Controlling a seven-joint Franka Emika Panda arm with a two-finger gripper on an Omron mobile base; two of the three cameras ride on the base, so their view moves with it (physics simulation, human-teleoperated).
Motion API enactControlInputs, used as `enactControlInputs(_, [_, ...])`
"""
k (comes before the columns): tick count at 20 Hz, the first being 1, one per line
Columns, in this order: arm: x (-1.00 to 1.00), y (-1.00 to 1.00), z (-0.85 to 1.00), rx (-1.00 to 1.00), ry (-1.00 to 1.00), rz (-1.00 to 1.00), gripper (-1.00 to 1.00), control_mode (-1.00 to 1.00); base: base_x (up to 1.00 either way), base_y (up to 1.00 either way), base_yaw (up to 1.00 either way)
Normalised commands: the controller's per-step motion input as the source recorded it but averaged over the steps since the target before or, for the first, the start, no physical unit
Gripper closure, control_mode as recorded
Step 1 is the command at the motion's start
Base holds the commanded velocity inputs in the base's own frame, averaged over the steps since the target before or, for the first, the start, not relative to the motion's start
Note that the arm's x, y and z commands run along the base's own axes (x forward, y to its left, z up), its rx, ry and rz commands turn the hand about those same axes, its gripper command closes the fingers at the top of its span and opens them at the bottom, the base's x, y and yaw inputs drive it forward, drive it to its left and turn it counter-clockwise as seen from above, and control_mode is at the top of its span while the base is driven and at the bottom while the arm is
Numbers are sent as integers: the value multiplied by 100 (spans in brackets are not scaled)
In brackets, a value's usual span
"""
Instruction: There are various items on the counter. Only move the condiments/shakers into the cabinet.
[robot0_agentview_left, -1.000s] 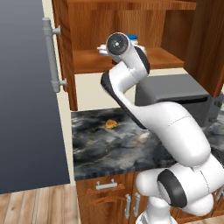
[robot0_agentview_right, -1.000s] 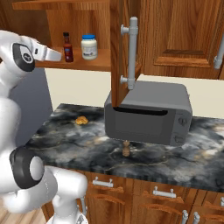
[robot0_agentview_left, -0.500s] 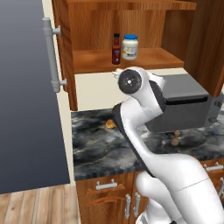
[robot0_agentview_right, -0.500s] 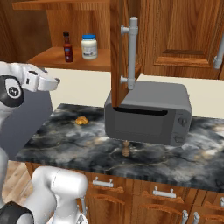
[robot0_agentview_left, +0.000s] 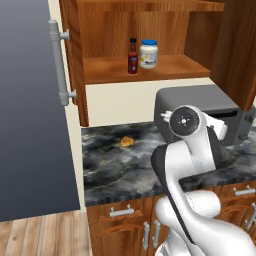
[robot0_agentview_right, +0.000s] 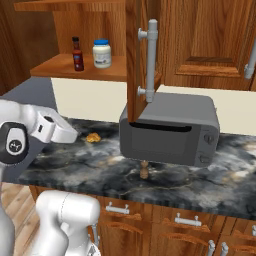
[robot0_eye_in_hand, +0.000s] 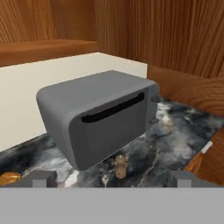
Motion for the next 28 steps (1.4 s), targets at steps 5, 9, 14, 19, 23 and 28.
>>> enactControlInputs(5, [-77,-79,-75,0,22,-2,-100,-100,0,0,0])
enactControlInputs(9, [-50,-78,-68,1,15,1,-100,-100,0,0,0])
enactControlInputs(14, [-16,-78,-60,4,15,17,-100,-100,0,0,0])
enactControlInputs(19, [-31,-58,-91,0,7,35,-100,-100,0,0,0])
enactControlInputs(23, [-3,-68,-56,3,2,40,-100,-100,0,0,0])
enactControlInputs(28, [20,-71,-35,23,-3,42,-100,-100,0,0,0])
